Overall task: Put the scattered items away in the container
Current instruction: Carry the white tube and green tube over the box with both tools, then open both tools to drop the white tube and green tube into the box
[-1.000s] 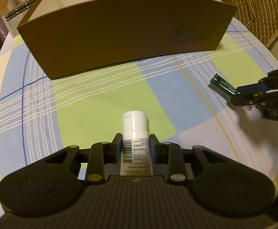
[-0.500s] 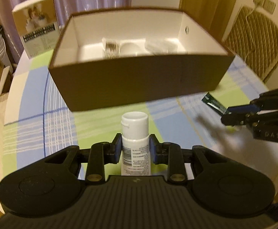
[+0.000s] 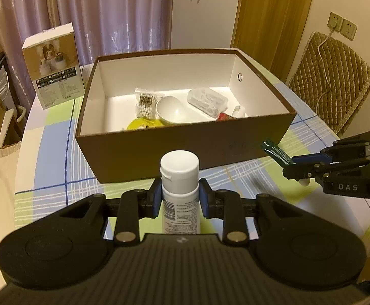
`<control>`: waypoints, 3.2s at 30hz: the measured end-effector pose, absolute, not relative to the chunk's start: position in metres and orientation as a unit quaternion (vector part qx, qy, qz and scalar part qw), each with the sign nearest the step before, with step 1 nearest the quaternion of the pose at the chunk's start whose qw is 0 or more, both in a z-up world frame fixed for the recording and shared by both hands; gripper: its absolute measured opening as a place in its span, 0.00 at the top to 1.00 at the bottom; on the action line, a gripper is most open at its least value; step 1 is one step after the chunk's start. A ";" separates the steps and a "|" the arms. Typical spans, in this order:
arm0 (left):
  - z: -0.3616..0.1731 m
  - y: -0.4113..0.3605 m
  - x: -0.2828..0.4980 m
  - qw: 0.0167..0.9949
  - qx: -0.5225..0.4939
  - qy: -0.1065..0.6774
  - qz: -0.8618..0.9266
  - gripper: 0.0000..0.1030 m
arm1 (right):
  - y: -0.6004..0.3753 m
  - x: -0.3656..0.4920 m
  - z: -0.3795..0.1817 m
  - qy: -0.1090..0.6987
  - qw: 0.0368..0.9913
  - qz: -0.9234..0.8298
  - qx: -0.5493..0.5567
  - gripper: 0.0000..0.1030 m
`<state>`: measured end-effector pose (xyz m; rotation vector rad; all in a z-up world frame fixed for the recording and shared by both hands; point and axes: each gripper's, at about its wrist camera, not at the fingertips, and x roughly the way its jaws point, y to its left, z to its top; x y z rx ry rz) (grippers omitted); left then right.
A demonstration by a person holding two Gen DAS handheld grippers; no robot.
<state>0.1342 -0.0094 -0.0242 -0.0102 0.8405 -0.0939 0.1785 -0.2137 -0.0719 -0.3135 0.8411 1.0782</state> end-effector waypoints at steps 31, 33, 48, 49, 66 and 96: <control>0.044 0.022 0.151 0.945 0.003 0.327 -0.020 0.76 | -0.198 0.201 -0.026 0.311 0.782 0.525 -0.123 0.82; 0.051 0.025 0.156 0.948 0.004 0.319 -0.020 0.76 | -0.195 0.205 -0.023 0.304 0.784 0.527 -0.122 0.82; 0.061 0.040 0.240 0.956 0.036 0.291 -0.012 0.76 | -0.171 0.252 -0.012 0.290 0.801 0.515 -0.096 0.82; 0.057 0.042 0.249 0.954 0.033 0.299 -0.008 0.76 | -0.168 0.257 -0.014 0.292 0.802 0.512 -0.096 0.82; -0.043 0.042 0.350 0.897 0.100 0.430 0.015 0.76 | -0.152 0.301 -0.051 0.347 0.796 0.486 -0.101 0.82; -0.061 0.049 0.344 0.879 0.058 0.473 0.018 0.43 | -0.134 0.313 -0.079 0.384 0.778 0.476 -0.145 0.82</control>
